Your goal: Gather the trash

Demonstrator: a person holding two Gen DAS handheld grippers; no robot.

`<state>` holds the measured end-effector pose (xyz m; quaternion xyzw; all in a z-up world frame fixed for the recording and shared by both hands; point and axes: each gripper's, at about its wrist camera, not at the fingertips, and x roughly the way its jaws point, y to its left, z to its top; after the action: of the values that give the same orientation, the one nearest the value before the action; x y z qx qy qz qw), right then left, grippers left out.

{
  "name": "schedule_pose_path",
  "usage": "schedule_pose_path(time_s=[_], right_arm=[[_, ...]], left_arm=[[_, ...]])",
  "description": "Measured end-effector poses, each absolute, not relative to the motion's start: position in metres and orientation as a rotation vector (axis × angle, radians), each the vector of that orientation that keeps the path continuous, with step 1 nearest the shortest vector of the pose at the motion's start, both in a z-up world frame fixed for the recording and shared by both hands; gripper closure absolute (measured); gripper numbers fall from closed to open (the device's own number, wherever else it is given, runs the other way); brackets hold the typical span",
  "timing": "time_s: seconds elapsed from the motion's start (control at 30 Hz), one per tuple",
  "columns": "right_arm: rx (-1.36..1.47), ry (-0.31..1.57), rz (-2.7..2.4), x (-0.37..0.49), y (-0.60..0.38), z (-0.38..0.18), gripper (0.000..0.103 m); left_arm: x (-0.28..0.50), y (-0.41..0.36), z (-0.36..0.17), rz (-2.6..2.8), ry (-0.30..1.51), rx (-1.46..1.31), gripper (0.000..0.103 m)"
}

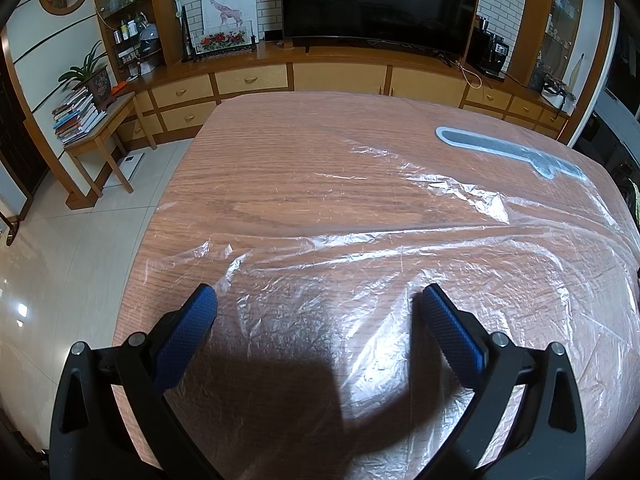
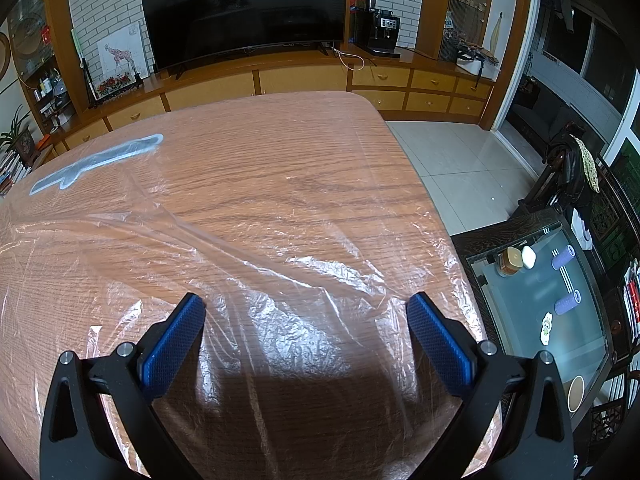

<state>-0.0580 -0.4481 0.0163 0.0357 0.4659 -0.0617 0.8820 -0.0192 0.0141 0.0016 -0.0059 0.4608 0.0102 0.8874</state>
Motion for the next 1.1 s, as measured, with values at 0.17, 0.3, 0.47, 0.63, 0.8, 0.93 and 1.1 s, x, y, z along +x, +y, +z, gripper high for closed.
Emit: schedule_pose_path(time_s=[0.17, 0.3, 0.47, 0.63, 0.8, 0.93, 1.1], right_arm=[[0.074, 0.97, -0.128, -0.0578, -0.4485, 0.0152, 0.004], [0.074, 0.97, -0.129, -0.0581, -0.4476, 0.0171, 0.004], [0.074, 0.97, -0.129, -0.0578, -0.4484, 0.0154, 0.004], [0.074, 0.97, -0.128, -0.0582, -0.4477, 0.0168, 0.004], [0.074, 0.97, -0.128, -0.0579, -0.4484, 0.0155, 0.004], [0.074, 0.97, -0.128, -0.0577, -0.4489, 0.0147, 0.004], [0.074, 0.97, -0.128, -0.0578, -0.4491, 0.0142, 0.004]], left_arm=[[-0.0183, 0.0141, 0.0022, 0.021, 0.958, -0.013, 0.001], [-0.0181, 0.0134, 0.0022, 0.02, 0.958, -0.012, 0.001], [-0.0182, 0.0141, 0.0022, 0.02, 0.958, -0.013, 0.001], [-0.0182, 0.0132, 0.0023, 0.021, 0.958, -0.013, 0.001], [-0.0182, 0.0135, 0.0023, 0.021, 0.958, -0.012, 0.001], [-0.0182, 0.0131, 0.0025, 0.021, 0.958, -0.012, 0.001], [-0.0185, 0.0144, 0.0026, 0.022, 0.958, -0.012, 0.001]])
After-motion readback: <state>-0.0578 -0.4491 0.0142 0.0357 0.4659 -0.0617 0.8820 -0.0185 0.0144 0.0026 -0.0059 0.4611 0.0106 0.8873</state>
